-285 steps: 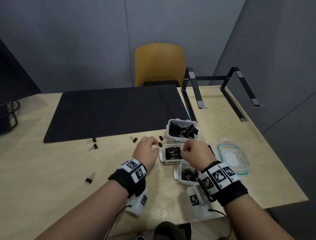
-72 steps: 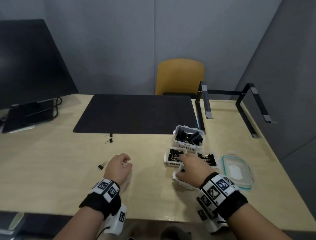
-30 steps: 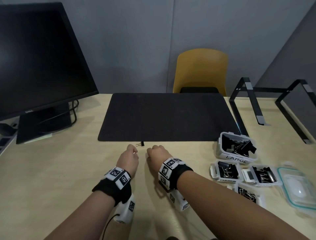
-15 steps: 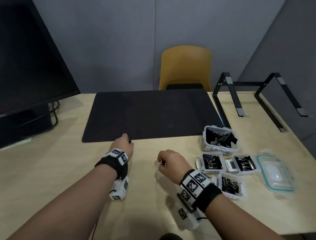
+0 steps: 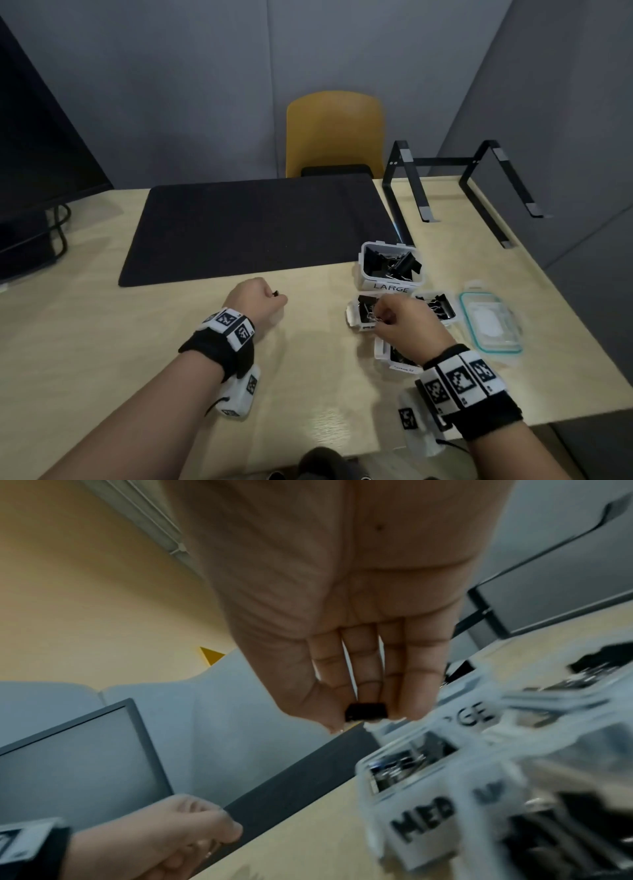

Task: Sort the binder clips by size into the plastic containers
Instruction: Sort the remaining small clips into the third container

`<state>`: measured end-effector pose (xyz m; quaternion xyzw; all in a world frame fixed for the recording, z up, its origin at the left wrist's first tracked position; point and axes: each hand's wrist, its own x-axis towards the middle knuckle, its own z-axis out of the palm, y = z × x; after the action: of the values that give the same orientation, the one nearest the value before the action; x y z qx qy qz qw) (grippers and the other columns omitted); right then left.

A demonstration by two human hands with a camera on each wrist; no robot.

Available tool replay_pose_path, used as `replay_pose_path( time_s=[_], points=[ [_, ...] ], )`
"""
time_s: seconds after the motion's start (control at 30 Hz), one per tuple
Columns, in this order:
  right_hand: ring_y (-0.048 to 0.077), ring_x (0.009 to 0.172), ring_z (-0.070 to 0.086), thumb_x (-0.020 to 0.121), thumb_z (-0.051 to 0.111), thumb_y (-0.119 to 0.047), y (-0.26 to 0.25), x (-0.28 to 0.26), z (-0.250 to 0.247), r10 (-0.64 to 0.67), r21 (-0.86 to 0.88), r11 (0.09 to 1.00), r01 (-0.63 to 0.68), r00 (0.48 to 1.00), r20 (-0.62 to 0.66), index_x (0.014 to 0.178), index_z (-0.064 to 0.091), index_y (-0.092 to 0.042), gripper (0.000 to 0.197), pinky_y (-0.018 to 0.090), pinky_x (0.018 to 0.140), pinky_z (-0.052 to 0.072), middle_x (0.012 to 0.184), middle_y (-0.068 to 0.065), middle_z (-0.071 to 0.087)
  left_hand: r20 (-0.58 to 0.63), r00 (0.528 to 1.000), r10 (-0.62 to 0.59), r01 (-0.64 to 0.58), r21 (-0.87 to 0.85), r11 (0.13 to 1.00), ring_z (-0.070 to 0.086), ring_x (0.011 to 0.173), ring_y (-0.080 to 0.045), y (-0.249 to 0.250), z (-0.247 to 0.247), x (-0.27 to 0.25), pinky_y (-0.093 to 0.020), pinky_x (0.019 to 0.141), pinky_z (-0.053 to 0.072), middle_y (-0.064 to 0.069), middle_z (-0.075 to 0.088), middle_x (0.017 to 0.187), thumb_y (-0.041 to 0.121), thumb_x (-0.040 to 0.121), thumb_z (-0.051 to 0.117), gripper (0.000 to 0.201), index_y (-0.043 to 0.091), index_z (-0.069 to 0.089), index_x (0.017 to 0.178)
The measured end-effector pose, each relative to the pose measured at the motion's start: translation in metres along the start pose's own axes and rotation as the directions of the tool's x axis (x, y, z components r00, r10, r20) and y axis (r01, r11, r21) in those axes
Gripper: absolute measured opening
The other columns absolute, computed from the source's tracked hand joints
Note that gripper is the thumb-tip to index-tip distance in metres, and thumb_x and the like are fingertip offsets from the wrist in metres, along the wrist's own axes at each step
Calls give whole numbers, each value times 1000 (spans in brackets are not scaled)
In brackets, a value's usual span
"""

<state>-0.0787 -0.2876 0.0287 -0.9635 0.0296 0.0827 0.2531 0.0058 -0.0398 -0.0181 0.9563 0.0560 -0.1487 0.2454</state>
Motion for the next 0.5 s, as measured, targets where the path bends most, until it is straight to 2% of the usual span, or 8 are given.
replay_pose_path(
  time_s=[0.07,0.17,0.23,0.3,0.4,0.5],
  points=[
    [15,80,58,79,59,-16,15,-6,-9,39,-35,999,-37,999,34,84,62,-17,6,28,70,49,86,-1,63,-24,998,60,-61,-46,997,58,75,-21,20,3,-12,-28,62,40,0,60,75,37,78,62,24,14,60,80],
    [15,84,57,80,58,-16,32,-14,-14,65,-95,994,-55,992,104,84,60,-19,5,24,68,44,91,-1,63,-15,992,128,-128,-99,987,58,75,-19,48,10,-32,-28,61,41,3,58,74,40,77,63,21,20,57,79],
    [15,87,57,80,59,-17,43,-17,-16,69,-84,995,-58,989,131,91,61,-18,11,23,69,41,93,-2,61,7,986,167,-166,-118,979,59,74,-18,65,17,-45,-30,62,43,3,60,76,41,76,62,21,21,56,80],
    [14,86,55,80,60,-18,53,-18,-19,90,-47,995,-86,990,109,94,62,-18,15,24,71,42,93,-4,59,31,976,214,-209,-131,969,59,70,-16,82,26,-58,-30,61,44,3,61,73,42,76,62,21,22,55,80],
    [14,82,57,81,60,-17,68,-20,-28,130,30,991,-132,990,53,85,58,-23,7,24,71,43,92,-3,63,81,951,298,-286,-131,949,51,60,-13,107,42,-76,-29,56,41,7,57,66,41,77,62,21,22,54,79],
    [15,80,59,82,59,-17,82,-22,-35,149,39,988,-151,988,44,82,57,-23,7,25,69,44,90,-2,66,133,908,397,-396,-35,918,52,64,-13,130,58,-88,-28,56,40,7,58,70,42,78,59,22,20,55,84]
  ],
)
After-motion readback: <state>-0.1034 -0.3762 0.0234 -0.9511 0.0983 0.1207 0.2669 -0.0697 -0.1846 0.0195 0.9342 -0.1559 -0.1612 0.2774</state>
